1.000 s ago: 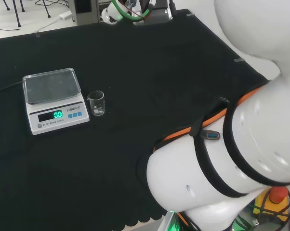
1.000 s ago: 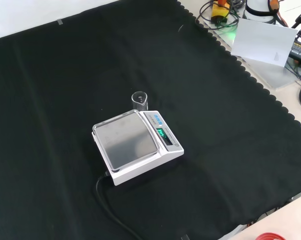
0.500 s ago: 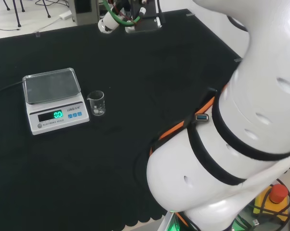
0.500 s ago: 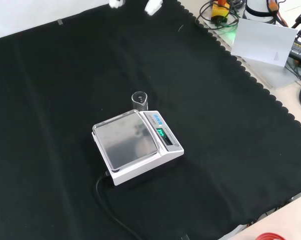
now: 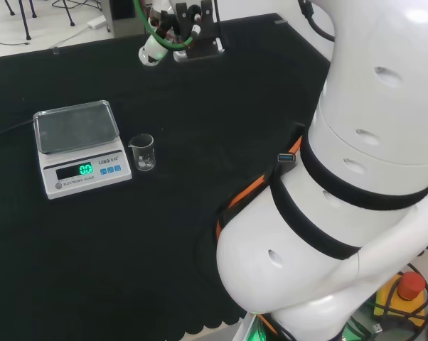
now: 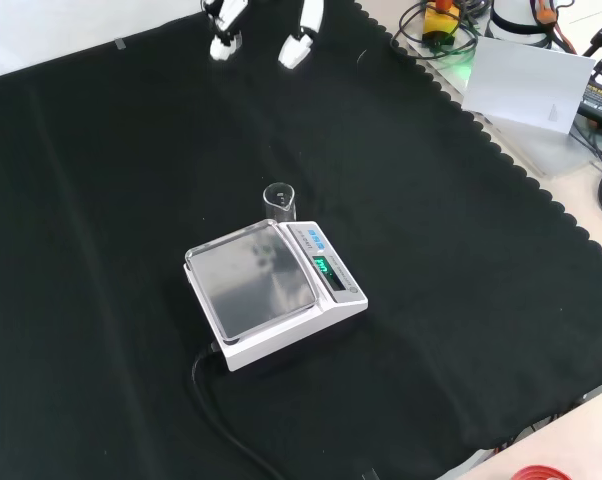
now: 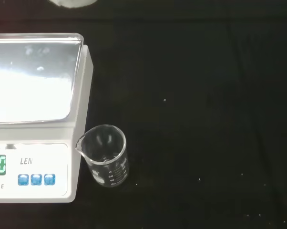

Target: Pick up the beaker.

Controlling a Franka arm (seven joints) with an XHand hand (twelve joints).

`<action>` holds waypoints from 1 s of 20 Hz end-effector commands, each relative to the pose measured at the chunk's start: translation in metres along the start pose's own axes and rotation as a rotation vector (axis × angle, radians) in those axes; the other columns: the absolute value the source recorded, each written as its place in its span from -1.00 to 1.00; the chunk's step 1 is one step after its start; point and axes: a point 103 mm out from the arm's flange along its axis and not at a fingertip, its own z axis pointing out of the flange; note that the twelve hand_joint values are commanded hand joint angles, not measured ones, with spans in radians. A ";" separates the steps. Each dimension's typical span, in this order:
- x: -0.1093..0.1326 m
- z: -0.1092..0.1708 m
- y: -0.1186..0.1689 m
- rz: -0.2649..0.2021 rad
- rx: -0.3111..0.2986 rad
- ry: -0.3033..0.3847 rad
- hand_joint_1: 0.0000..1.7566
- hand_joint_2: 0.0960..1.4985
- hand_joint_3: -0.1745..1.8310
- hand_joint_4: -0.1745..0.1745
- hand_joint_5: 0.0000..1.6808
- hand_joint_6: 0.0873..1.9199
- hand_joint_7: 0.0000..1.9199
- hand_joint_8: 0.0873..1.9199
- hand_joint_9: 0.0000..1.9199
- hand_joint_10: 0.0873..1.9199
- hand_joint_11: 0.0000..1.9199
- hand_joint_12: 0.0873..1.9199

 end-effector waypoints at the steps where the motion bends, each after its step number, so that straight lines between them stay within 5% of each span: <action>1: 0.008 0.012 0.009 -0.018 0.009 -0.005 -0.10 -0.12 -0.33 -0.29 -0.53 -0.67 -0.45 -0.33 -0.26 -0.31 -0.73 0.44; 16: 0.018 0.055 0.036 -0.055 0.063 -0.007 -0.09 -0.12 -0.32 -0.30 -0.54 -0.64 -0.45 -0.33 -0.25 -0.31 -0.72 0.44; 20: 0.024 0.066 0.042 -0.065 0.120 0.004 -0.09 -0.12 -0.32 -0.31 -0.55 -0.63 -0.46 -0.33 -0.26 -0.31 -0.73 0.44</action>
